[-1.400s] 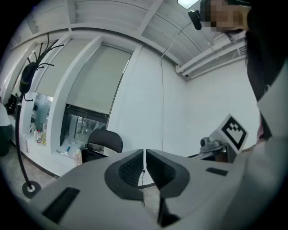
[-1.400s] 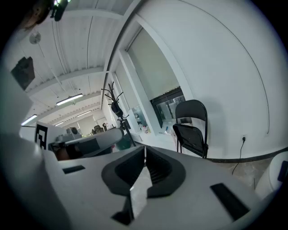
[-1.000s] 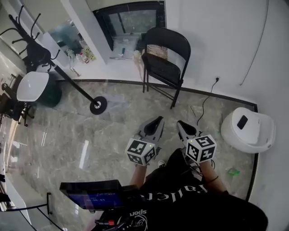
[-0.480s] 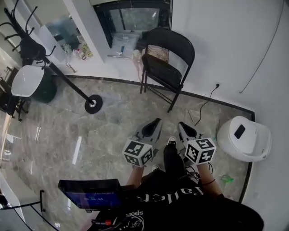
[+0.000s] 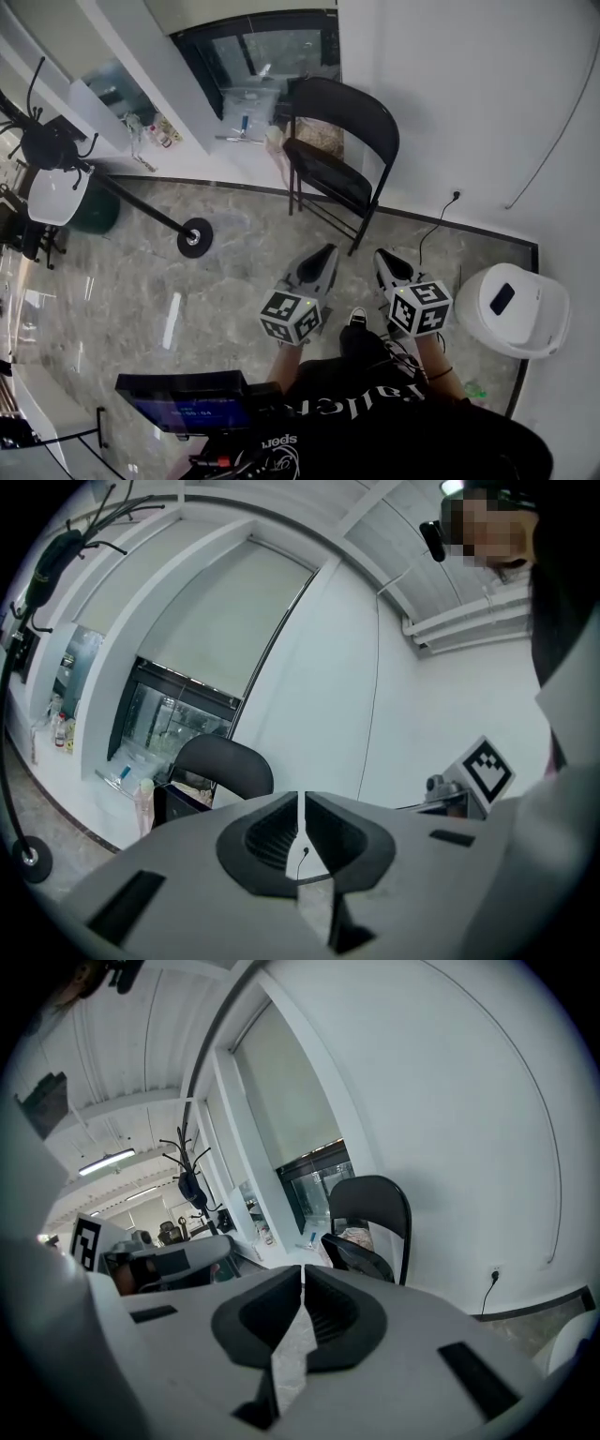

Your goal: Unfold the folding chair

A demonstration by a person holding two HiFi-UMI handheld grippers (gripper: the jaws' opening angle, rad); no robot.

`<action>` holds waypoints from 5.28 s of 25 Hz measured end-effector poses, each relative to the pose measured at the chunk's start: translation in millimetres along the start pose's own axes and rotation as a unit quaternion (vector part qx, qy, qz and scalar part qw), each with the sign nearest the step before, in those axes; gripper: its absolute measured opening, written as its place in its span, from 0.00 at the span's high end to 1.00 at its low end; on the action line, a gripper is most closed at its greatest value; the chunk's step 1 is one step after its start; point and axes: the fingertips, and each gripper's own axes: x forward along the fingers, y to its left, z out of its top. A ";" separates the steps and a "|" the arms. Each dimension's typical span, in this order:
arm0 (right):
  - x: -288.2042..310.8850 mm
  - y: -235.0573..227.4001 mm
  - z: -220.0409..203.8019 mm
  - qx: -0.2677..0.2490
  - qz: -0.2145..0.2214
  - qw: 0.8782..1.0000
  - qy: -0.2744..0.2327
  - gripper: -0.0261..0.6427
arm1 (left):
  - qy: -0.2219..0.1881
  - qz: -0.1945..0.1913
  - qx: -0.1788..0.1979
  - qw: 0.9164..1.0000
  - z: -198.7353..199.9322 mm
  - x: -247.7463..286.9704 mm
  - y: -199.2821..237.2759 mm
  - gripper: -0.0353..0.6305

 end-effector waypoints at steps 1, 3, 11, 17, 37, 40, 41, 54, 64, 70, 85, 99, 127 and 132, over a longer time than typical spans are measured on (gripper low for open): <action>7.3 -11.2 7.2 0.001 0.000 1.000 0.000 0.93 | 0.004 0.003 0.000 1.000 1.3 11.6 3.4 0.94; 21.2 -29.9 19.1 0.006 0.005 1.000 0.001 0.93 | 0.013 0.011 -0.002 1.000 2.0 31.0 11.4 0.94; 70.8 -72.8 47.3 0.002 0.016 1.000 0.013 0.93 | 0.037 0.032 -0.028 0.998 0.2 87.0 50.0 0.94; 101.8 -97.5 56.9 0.015 0.005 1.000 0.021 0.93 | 0.053 0.026 -0.050 0.997 -0.5 128.4 82.8 0.85; 241.1 -152.5 167.3 -0.028 -0.023 0.999 0.022 0.92 | 0.141 0.020 -0.132 0.981 -25.2 228.8 252.1 0.75; 260.7 -161.7 187.2 -0.037 -0.013 0.999 0.031 0.92 | 0.150 0.032 -0.159 0.975 -33.2 236.7 270.4 0.74; 267.6 -165.8 193.3 -0.046 -0.011 0.998 0.034 0.92 | 0.153 0.035 -0.167 0.973 -35.8 240.8 275.7 0.73; 349.4 -223.7 248.5 -0.143 0.081 0.980 0.113 0.73 | 0.129 0.144 -0.261 0.946 -61.2 301.8 328.7 0.67; 377.5 -257.6 245.3 -0.141 0.164 0.958 0.189 0.64 | 0.096 0.209 -0.363 0.903 -115.5 324.0 331.8 0.62; 395.7 -257.6 227.9 -0.147 0.202 0.940 0.232 0.64 | 0.082 0.219 -0.388 0.892 -130.6 339.3 342.2 0.60; 422.7 -234.4 222.1 -0.122 0.269 0.922 0.252 0.71 | 0.024 0.212 -0.473 0.855 -157.1 374.0 367.0 0.59; 420.6 -229.8 226.3 -0.059 0.310 0.917 0.243 0.76 | -0.039 0.197 -0.476 0.856 -144.8 373.2 365.2 0.73; 330.6 61.1 107.0 -0.140 0.380 0.867 0.290 0.77 | -0.189 0.218 -0.566 0.772 -180.2 90.6 343.3 0.81; 319.5 129.4 70.4 -0.150 0.378 0.866 0.290 0.77 | -0.194 0.227 -0.554 0.777 -190.7 14.4 355.0 0.81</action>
